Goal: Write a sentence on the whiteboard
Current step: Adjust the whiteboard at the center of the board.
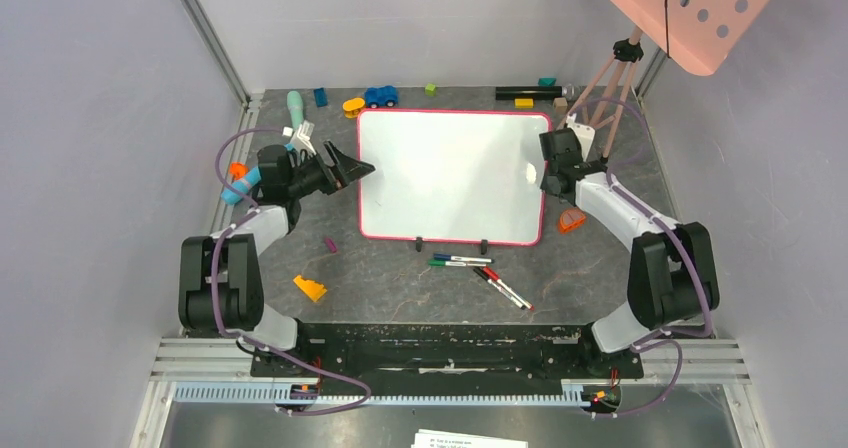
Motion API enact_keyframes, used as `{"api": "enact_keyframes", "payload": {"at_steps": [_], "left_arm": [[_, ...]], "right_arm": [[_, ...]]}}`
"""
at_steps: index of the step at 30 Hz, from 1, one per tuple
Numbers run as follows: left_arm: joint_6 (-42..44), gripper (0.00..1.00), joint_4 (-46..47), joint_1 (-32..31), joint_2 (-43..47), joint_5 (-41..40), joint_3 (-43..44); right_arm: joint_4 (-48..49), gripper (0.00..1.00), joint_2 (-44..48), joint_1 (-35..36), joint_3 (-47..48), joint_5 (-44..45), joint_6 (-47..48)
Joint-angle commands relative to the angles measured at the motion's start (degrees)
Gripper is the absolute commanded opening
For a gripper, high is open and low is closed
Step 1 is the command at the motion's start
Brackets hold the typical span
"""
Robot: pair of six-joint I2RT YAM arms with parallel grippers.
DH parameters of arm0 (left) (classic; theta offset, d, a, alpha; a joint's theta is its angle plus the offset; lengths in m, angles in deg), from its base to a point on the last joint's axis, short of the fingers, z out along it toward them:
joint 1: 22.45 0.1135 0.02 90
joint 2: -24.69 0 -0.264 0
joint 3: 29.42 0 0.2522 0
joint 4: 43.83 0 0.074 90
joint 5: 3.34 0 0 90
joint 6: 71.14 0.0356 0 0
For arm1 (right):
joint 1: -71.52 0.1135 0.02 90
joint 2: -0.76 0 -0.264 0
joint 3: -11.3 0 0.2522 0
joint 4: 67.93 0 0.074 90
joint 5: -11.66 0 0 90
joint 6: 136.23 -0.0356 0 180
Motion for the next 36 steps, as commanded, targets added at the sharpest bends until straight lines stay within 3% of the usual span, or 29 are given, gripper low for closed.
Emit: {"api": "enact_keyframes", "payload": {"at_steps": [1,19,29,33,36], "left_arm": [[0.66,0.98,-1.62,-0.09,4.86,0.17,-1.94],[3.93,1.0,-9.97,0.98,12.42,-1.5,-4.27],[9.05,1.0,-19.63,1.86,15.42,-8.05,-1.48],[11.39,1.0,-29.1,1.95,17.27,-13.94,0.92],[11.6,1.0,-28.66,2.13,19.68,-12.61,-0.44]], "right_arm": [[3.68,0.0,-2.69,0.46,5.2,0.72,0.62],[4.04,0.0,-4.28,0.68,9.81,0.71,2.91],[3.18,0.0,6.94,-1.42,3.53,-0.18,3.47],[3.23,0.0,12.27,-1.42,1.51,-2.3,4.19],[3.37,0.0,16.13,-1.4,0.34,-4.45,5.35]]}}
